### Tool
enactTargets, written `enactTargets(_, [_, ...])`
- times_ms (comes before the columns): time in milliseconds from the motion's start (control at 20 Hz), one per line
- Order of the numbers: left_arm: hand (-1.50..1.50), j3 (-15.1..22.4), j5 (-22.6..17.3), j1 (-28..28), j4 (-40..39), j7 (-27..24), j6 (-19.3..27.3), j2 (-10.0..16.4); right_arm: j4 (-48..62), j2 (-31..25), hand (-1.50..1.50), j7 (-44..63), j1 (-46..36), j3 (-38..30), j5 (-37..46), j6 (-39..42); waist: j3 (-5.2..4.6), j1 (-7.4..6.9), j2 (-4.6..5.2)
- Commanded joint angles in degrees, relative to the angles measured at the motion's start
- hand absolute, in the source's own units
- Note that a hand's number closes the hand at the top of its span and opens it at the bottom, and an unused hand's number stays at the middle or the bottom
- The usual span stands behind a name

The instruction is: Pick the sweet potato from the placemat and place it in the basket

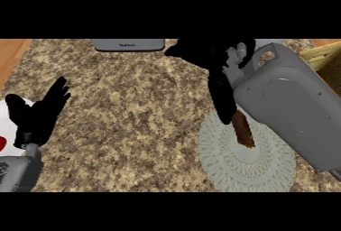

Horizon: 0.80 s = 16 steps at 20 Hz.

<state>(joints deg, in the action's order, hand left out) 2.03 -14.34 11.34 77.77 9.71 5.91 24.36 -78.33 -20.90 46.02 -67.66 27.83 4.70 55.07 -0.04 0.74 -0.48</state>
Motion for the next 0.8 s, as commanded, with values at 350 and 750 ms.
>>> enactTargets(350, [0.00, -2.83, -0.47, 0.56, 1.94, 3.16, -1.92, 0.74, -19.76, -11.41, -1.50, -4.45, 20.59, -6.84, 1.45, 2.19, 0.12, -0.17, 0.39])
enactTargets(750, [0.00, -2.56, 1.21, -0.37, 2.06, 1.80, -2.08, -1.85, -18.52, -10.94, -1.50, -23.35, 32.11, -3.68, 21.65, -10.27, 0.14, -1.33, 0.80])
